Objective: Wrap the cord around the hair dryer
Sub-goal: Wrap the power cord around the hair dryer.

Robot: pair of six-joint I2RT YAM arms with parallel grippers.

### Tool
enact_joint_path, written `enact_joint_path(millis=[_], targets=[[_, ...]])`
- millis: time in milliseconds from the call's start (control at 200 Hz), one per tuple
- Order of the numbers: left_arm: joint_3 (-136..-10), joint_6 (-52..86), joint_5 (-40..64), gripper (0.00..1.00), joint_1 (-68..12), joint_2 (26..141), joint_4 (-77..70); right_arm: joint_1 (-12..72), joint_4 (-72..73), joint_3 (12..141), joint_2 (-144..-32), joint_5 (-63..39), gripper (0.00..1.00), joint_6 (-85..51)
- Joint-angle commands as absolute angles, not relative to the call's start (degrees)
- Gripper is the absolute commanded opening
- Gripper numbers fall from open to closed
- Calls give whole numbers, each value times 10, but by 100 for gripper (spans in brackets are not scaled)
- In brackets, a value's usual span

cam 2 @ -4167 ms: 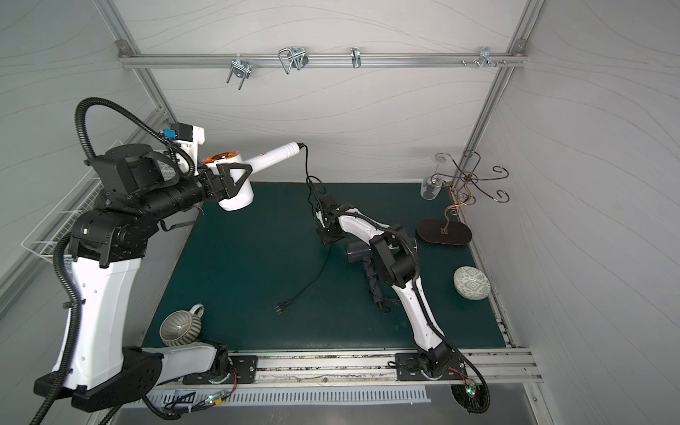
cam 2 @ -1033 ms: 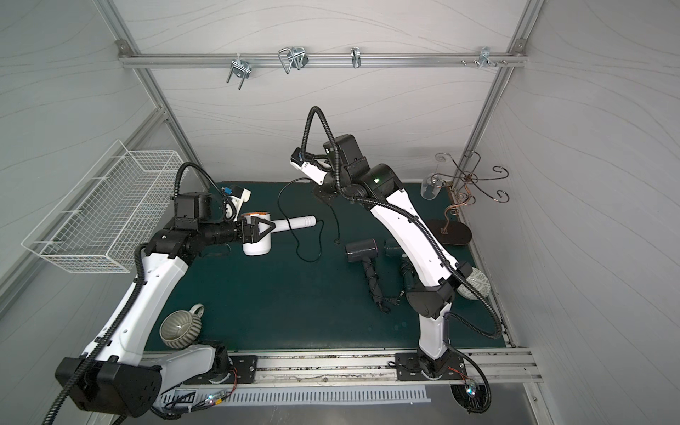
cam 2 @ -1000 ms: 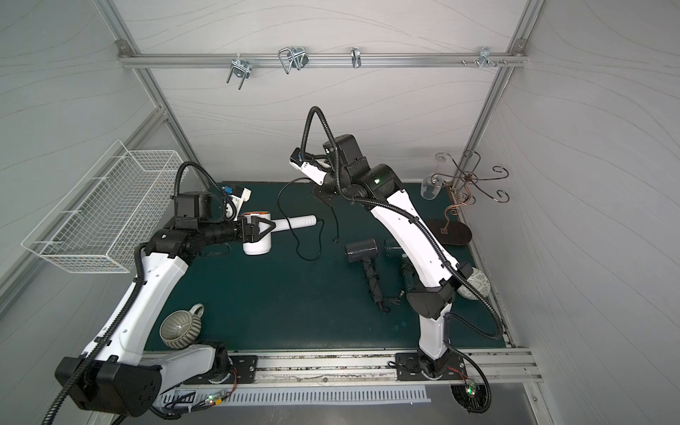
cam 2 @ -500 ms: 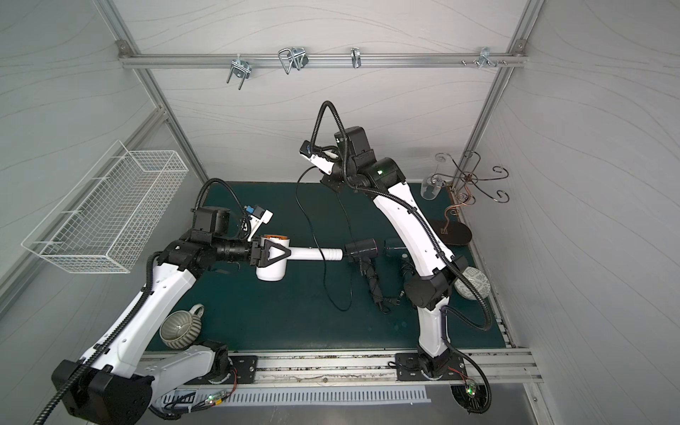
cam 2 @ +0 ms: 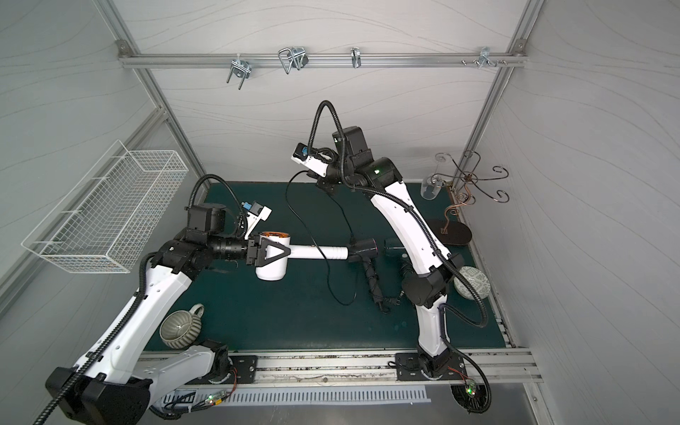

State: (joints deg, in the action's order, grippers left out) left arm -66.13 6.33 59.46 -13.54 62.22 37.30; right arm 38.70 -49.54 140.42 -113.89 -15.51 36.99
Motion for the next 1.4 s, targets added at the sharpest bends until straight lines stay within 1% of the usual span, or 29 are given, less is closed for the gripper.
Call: enact_joint_path(millis=[0, 195, 425, 505, 565, 625, 685, 745, 815, 915, 1100, 1200, 1396], targets=[[-731, 87, 682, 0, -141, 623, 286, 374, -483, 1411, -1172, -240, 0, 329], [-796, 87, 706, 0, -142, 637, 274, 320, -465, 1382, -1194, -360, 0, 245], [-804, 124, 713, 0, -127, 647, 209, 263, -459, 1339, -1196, -463, 0, 167], [-797, 145, 709, 0, -112, 650, 173, 259, -458, 1308, -1182, -470, 0, 159], [-784, 182, 708, 0, -96, 651, 119, 258, -440, 1271, -1165, -471, 0, 145], [-764, 241, 707, 0, -80, 654, 33, 258, -413, 1230, -1146, -474, 0, 127], [-742, 316, 706, 0, -66, 660, -85, 260, -393, 1193, -1130, -472, 0, 111], [-729, 376, 700, 0, -54, 669, -163, 261, -379, 1163, -1118, -471, 0, 102], [-732, 386, 687, 0, -47, 678, -181, 263, -367, 1131, -1105, -472, 0, 99], [-741, 385, 667, 0, -36, 688, -187, 268, -331, 1079, -1084, -471, 0, 60], [-737, 442, 629, 0, -2, 708, -278, 272, -228, 969, -1040, -471, 0, -11], [-732, 449, 600, 0, 15, 716, -290, 280, -206, 943, -1029, -476, 0, -29], [-710, 466, 538, 0, 58, 734, -321, 315, -211, 915, -995, -440, 0, -14]])
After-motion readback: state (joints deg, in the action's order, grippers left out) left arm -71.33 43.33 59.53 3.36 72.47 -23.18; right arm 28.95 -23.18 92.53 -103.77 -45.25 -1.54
